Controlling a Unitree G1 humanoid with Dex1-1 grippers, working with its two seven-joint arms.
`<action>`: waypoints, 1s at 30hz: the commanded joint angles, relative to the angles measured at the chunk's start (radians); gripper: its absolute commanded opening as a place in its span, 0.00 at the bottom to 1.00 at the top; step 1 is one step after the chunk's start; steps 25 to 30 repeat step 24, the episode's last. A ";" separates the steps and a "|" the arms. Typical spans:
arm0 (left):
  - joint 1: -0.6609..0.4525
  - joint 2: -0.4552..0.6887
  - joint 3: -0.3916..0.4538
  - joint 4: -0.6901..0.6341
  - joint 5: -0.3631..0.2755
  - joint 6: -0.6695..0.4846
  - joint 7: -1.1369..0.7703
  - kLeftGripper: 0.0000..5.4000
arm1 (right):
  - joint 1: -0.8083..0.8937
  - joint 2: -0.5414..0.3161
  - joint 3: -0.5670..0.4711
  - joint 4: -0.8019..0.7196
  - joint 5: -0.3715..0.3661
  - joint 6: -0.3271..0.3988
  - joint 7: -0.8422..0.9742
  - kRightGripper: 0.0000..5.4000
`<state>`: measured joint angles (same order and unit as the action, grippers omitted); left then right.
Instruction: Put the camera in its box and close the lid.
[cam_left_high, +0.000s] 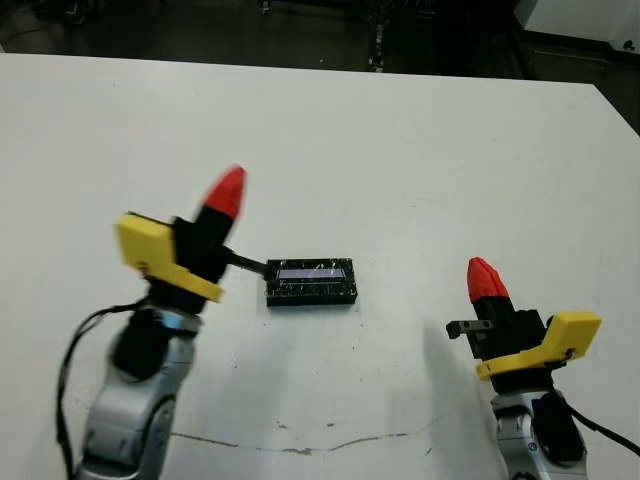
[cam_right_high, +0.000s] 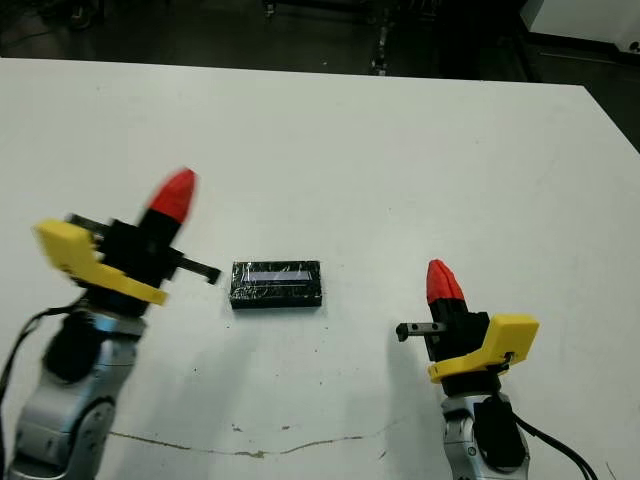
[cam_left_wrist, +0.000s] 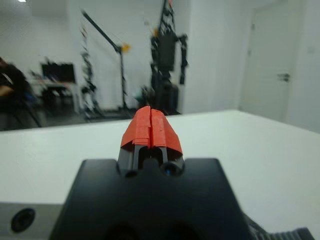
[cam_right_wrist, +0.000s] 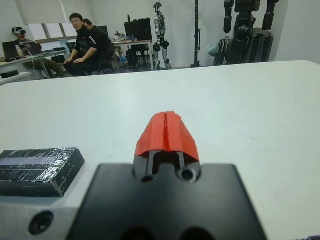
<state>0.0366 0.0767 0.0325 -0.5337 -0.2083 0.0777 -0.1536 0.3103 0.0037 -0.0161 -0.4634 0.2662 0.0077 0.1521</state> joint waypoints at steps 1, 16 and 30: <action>0.043 0.001 0.043 0.028 -0.003 -0.027 0.015 0.00 | -0.012 -0.006 -0.011 0.010 0.008 0.002 -0.002 0.00; 0.171 -0.056 0.100 0.209 0.030 -0.203 0.057 0.00 | -0.118 0.003 -0.036 0.035 0.006 -0.017 -0.017 0.00; 0.184 -0.082 0.074 0.230 0.065 -0.213 0.088 0.00 | -0.129 -0.001 -0.032 0.040 0.001 -0.021 -0.018 0.00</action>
